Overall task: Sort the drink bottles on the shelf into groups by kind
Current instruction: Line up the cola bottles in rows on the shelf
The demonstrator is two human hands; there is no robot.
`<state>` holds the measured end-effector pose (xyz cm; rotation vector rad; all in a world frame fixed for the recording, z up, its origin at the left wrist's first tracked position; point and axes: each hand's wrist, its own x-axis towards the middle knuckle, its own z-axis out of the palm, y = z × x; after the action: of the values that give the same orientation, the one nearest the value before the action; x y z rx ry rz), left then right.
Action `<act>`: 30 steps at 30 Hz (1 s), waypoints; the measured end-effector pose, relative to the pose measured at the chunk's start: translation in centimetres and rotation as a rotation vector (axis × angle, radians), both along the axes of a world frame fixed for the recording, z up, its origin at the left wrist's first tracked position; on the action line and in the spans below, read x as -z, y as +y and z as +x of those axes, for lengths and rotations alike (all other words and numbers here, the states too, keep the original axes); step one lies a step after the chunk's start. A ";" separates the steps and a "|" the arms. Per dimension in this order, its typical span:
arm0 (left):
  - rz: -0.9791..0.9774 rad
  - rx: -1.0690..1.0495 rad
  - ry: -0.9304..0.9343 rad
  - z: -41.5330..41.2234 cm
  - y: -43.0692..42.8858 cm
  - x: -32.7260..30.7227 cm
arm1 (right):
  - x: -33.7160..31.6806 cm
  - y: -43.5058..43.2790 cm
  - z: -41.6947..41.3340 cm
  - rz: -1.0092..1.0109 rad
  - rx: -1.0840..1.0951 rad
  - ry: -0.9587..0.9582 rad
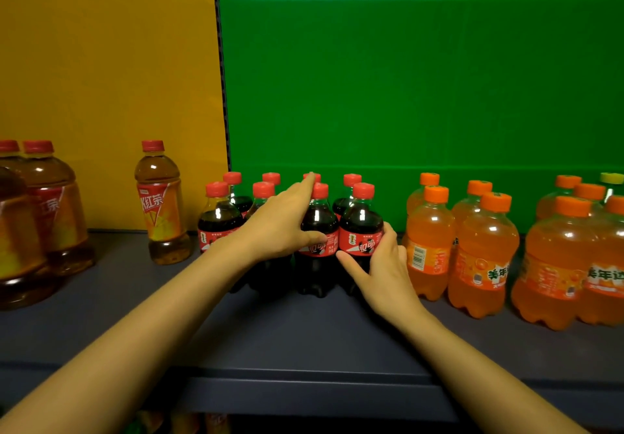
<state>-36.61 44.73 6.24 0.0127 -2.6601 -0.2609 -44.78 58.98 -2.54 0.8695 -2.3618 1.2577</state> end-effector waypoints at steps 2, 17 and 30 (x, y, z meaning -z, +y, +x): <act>-0.078 -0.002 0.080 0.8 0.3 0.7 | 0.2 -0.1 0.0 -0.011 0.002 -0.014; 1.091 0.037 0.229 4.3 -10.1 7.3 | -0.3 -1.6 0.1 -0.342 -0.200 -0.243; 1.192 0.200 0.278 3.2 -9.8 7.7 | -0.4 -2.1 0.8 -0.313 -0.186 -0.256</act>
<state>-33.38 34.91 -1.47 0.0803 -1.8677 -1.6961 -43.98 56.91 -2.14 0.8851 -2.2139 1.8529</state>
